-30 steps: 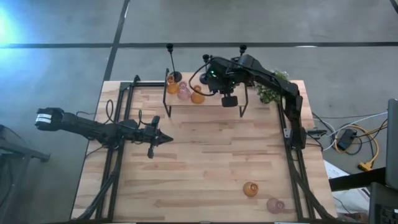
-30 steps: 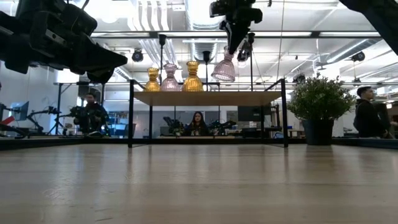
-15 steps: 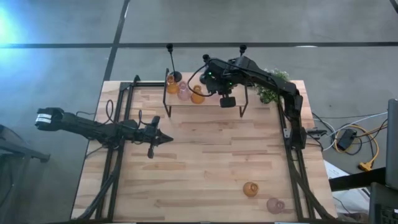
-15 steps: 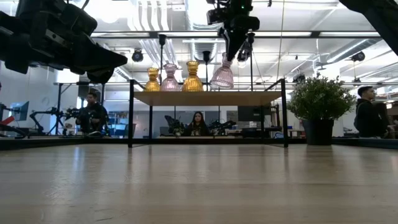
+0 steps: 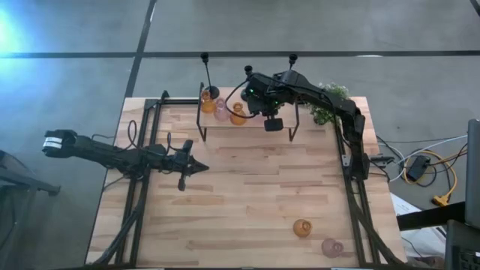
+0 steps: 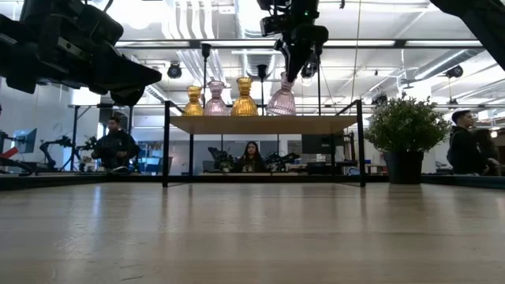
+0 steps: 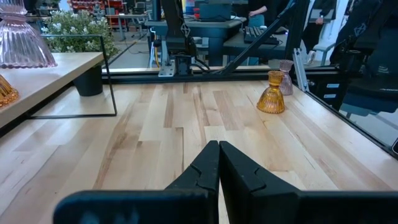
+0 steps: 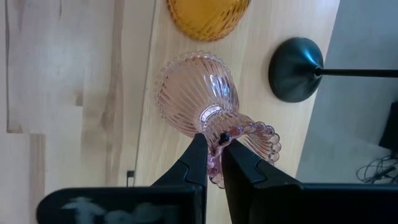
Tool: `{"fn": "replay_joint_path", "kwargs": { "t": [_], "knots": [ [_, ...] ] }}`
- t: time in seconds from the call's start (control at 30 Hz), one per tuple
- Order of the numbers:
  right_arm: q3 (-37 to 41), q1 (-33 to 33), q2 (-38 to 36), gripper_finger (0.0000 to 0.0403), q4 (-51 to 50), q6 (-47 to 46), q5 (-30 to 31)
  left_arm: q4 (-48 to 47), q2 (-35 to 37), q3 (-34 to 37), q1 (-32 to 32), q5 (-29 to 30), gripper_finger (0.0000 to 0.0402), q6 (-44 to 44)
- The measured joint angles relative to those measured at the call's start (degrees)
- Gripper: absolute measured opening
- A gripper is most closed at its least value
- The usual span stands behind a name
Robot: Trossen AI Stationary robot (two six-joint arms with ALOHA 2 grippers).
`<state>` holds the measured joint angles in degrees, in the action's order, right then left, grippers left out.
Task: Pick & Place candle stick holders
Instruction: Put the top pink glass candle holder on the shelf
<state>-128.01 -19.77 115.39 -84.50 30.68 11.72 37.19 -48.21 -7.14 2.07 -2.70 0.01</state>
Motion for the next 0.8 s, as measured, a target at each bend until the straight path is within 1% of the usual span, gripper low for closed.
{"fn": "replay_joint_path", "kwargs": {
  "t": [0.17, 0.27, 0.8],
  "knots": [
    [0.1, 0.0, 0.0, 0.0018, 0.1, 0.0, -0.3, 0.0, 0.0, 0.0, 0.0, 0.0, 0.0012, 0.0],
    [0.2, 0.0, 0.0, 0.0018, 0.8, -0.1, -1.5, 0.0, 0.0, 0.0, 0.0, 0.0, 0.0012, 0.0],
    [1.7, 0.0, 0.0, 0.0018, 1.6, -0.2, -1.0, 0.0, 0.0, 0.0, 0.0, 0.0, 0.0012, 0.0]
  ]
}}
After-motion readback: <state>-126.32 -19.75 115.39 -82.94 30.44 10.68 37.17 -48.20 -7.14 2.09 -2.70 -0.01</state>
